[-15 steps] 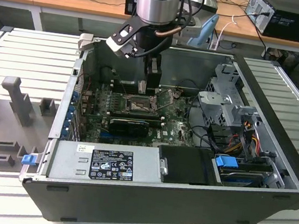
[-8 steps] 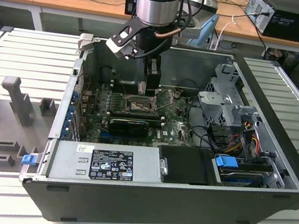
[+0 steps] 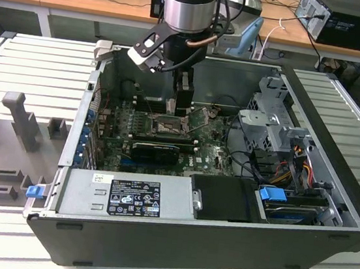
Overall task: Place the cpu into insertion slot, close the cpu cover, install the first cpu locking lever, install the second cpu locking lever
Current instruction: 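Place the cpu into insertion slot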
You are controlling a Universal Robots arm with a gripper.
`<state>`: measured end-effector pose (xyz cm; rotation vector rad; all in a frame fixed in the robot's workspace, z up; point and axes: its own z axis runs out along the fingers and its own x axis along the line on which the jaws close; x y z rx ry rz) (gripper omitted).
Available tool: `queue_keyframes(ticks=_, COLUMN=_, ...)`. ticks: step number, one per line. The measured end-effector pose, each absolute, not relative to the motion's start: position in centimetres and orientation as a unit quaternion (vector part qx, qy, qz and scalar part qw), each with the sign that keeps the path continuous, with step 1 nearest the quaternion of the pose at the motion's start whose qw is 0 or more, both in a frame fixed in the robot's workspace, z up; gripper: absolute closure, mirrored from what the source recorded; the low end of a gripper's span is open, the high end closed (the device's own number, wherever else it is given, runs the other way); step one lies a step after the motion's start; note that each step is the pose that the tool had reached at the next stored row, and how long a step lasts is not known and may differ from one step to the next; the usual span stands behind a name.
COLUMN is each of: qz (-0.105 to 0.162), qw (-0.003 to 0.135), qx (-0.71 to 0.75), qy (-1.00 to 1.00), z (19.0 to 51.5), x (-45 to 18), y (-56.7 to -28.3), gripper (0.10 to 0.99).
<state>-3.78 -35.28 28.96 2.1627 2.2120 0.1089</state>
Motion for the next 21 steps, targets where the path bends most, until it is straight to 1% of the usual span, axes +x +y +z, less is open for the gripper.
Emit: queue_keyframes(ticks=21, qz=0.035, qw=0.023, qx=0.699, qy=0.714, z=27.3, x=-3.8, y=-35.1, gripper=0.561)
